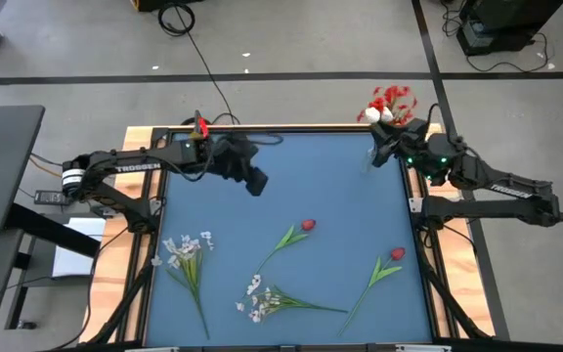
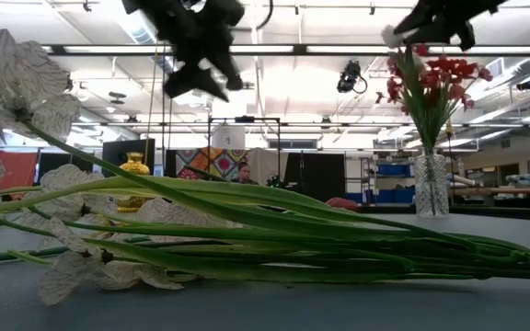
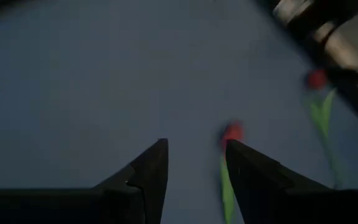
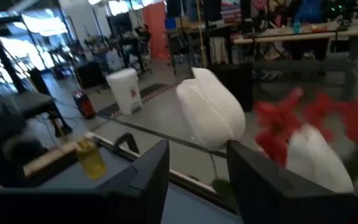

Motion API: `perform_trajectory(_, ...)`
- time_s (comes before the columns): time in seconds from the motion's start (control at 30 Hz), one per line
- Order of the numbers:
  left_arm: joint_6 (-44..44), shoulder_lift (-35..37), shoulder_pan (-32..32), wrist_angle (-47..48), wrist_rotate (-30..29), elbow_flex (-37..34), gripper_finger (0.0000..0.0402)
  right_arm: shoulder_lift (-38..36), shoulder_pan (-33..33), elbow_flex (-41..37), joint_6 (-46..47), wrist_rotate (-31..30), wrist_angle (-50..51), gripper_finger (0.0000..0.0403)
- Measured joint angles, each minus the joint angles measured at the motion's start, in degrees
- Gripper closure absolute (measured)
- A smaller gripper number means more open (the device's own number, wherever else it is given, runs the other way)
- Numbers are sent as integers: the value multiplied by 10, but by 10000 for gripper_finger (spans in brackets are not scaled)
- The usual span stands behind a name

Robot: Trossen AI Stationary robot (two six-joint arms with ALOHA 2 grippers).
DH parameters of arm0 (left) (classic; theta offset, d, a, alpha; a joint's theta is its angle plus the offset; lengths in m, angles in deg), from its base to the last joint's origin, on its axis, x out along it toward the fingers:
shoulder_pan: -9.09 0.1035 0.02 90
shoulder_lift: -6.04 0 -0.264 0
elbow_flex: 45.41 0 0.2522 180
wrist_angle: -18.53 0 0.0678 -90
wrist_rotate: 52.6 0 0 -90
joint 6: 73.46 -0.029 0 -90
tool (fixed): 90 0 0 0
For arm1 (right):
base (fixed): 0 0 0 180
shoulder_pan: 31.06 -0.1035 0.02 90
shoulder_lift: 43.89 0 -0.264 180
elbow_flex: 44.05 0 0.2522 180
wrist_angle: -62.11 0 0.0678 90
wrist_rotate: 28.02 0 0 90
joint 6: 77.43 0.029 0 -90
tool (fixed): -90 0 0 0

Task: Sort flowers into vase by color
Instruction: Put the white tulip into the transparent vase, then put the left white flowers into the yellow vase

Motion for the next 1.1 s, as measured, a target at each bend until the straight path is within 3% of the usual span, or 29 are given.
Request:
perform_trajectory(0.27, 100, 0, -89, 186, -41, 0, 235, 0, -51, 69, -25, -1, 0, 236)
perform_trajectory(0.43, 151, 0, -151, 220, -67, 0, 235, 0, -70, 94, -5, -56, 62, 236)
perform_trajectory(0.53, 210, 0, -193, 238, -83, 0, 235, -1, -76, 99, 0, -58, 88, 237)
perform_trajectory(0.77, 484, 0, -320, 320, -108, -2, 235, 2, -102, 100, 27, -45, 57, 237)
perform_trajectory(0.87, 617, 0, -372, 306, -107, -31, 235, 7, -111, 100, 36, -42, 55, 237)
perform_trajectory(1.1, 873, -1, -503, 268, -29, -85, 235, 20, -121, 100, 48, -28, 63, 237)
